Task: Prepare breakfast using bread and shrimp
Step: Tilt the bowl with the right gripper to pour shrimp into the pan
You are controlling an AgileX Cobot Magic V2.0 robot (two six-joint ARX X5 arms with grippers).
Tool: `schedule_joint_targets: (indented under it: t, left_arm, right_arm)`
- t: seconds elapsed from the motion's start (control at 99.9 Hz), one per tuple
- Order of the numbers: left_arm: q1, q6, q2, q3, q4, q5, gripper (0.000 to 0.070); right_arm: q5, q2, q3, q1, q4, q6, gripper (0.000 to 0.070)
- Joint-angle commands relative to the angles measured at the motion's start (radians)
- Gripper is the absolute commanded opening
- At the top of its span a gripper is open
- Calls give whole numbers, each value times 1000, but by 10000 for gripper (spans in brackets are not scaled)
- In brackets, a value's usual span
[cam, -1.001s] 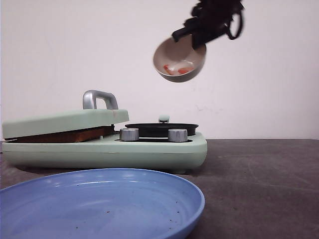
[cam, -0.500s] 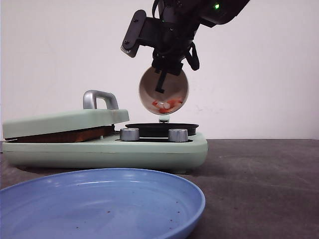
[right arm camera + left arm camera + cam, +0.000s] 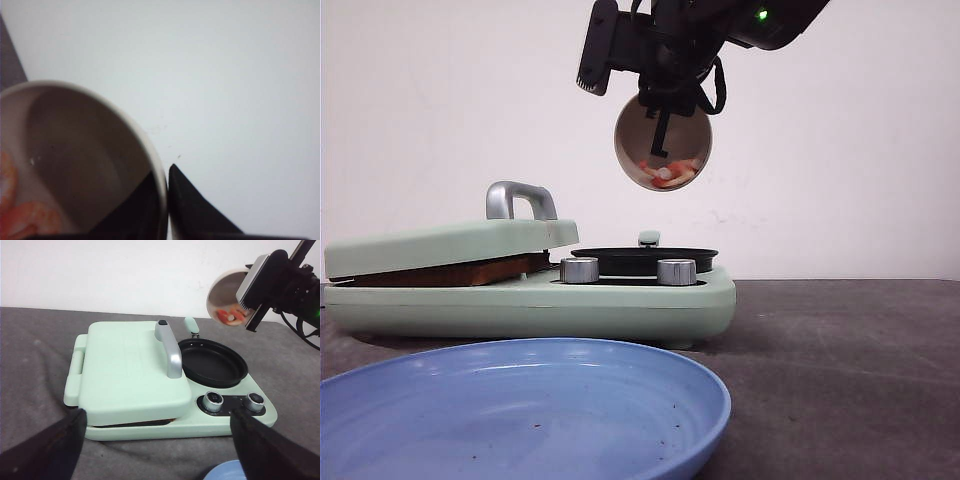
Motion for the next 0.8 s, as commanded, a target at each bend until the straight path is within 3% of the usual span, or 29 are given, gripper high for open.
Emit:
schedule_joint_targets:
  t: [0.0, 0.22, 0.51, 0.791]
  left_arm:
    - [-2, 16, 0, 3, 7, 3, 514]
    - [-2, 17, 0, 3, 6, 12, 514]
    - [-2, 19, 0, 3, 7, 31, 512]
    - [-2, 20, 0, 3, 7, 35, 512]
  right_arm:
    - [4, 11, 18, 10, 24, -40, 0]
    - [4, 11, 18, 12, 161, -55, 0]
    - [31, 11, 17, 18, 175, 177, 0]
    - [64, 11, 3, 24, 234, 299, 0]
